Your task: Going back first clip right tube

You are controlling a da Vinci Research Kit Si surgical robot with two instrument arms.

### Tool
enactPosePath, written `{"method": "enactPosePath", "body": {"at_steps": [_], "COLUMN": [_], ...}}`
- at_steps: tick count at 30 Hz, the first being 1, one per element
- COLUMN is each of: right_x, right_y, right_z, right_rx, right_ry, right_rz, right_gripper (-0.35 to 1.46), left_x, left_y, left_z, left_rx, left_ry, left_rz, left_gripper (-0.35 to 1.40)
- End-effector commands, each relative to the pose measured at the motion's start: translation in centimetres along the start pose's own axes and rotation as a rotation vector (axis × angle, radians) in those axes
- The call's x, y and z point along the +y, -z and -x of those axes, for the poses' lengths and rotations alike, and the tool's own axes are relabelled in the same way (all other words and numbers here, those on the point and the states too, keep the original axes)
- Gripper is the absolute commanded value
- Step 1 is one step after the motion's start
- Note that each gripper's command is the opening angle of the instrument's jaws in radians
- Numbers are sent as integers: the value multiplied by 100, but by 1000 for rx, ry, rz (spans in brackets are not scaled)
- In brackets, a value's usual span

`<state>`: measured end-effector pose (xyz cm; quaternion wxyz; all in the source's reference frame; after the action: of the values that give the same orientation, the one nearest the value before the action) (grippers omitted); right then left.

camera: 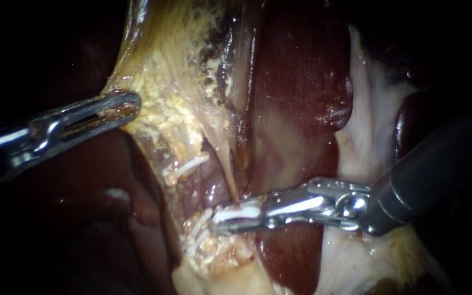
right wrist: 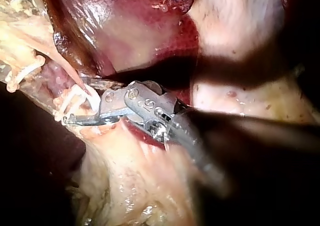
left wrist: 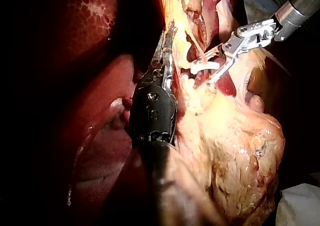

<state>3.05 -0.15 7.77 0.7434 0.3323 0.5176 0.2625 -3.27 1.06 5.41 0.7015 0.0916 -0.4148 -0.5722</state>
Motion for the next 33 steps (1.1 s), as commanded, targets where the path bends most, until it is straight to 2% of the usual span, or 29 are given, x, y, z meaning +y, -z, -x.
{"method": "enactPosePath", "body": {"at_steps": [1,7,15,19,24,29,33], "right_x": [0,-1,1,0,-1,-11,-14], "right_y": [1,9,28,48,82,111,126], "right_z": [1,4,6,5,-20,-40,-61], "right_rx": [8,11,13,16,29,31,60], "right_ry": [15,123,157,190,311,443,503], "right_rz": [-5,-11,-6,2,7,19,32], "right_gripper": [59,60,60,60,60,60,60], "left_x": [0,0,1,1,1,1,1], "left_y": [1,1,1,2,1,1,0], "left_z": [0,0,0,0,0,0,-1], "left_rx": [0,0,0,0,0,0,-1], "left_ry": [0,0,0,0,0,0,-1], "left_rz": [-1,-1,-1,-1,-2,-1,0], "left_gripper": [-35,-35,-35,-35,-35,-35,-35]}}
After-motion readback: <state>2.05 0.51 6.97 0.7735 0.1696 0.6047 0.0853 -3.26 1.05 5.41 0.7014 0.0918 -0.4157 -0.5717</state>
